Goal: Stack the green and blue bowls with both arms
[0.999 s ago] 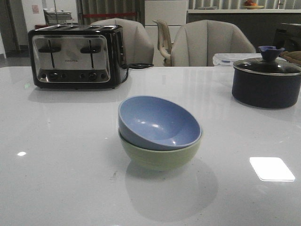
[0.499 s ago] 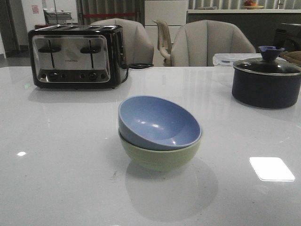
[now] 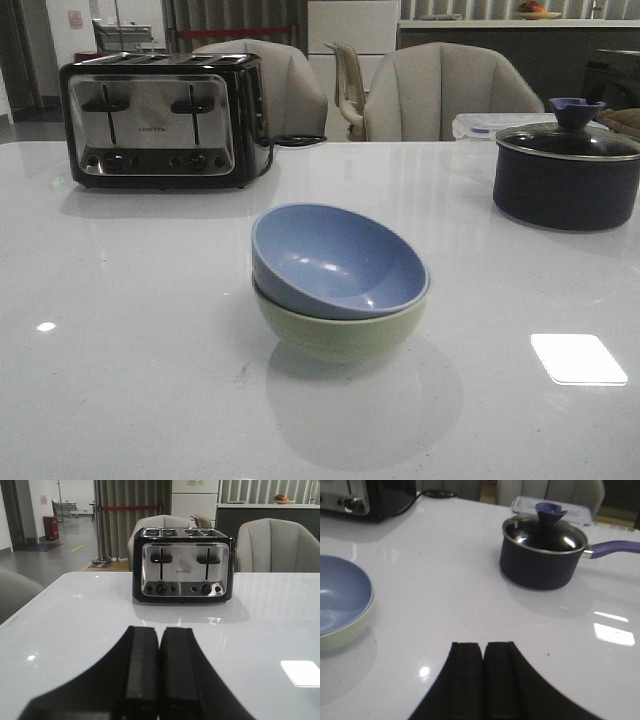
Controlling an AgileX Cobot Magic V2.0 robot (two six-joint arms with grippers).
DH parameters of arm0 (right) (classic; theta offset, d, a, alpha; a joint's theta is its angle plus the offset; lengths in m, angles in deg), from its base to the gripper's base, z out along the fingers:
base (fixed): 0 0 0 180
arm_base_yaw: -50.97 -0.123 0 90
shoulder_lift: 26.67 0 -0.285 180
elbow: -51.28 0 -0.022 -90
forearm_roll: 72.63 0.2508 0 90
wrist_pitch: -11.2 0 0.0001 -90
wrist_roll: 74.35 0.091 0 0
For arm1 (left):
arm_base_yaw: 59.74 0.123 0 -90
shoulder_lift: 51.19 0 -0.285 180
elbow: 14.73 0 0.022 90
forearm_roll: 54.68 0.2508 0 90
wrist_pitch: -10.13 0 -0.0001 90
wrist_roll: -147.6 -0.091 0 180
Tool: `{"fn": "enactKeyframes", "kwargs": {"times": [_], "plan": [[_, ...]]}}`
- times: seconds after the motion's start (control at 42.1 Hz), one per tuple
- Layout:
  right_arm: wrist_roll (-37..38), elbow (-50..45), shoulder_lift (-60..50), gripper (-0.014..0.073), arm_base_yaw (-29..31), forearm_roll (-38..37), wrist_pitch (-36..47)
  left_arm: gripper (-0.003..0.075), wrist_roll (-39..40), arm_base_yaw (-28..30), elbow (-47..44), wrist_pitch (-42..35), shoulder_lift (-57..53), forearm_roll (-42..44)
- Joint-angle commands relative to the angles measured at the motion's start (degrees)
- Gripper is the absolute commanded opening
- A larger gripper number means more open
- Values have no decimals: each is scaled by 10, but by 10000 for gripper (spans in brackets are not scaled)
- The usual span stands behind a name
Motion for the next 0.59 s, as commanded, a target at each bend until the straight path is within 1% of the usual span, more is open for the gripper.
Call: {"fn": "enactKeyframes", "kwargs": {"times": [0.0,0.119,0.285,0.571], "plan": [[-3,-29,-45,43,19,7,115,100,5,-4,-12,-52,-12,0],[-3,-74,-86,43,36,7,154,100,5,-4,-12,-52,-12,0],[-3,-109,-116,43,47,7,193,100,5,-4,-12,-52,-12,0],[-3,-110,-115,43,49,7,195,100,5,-4,-12,-52,-11,0]]}}
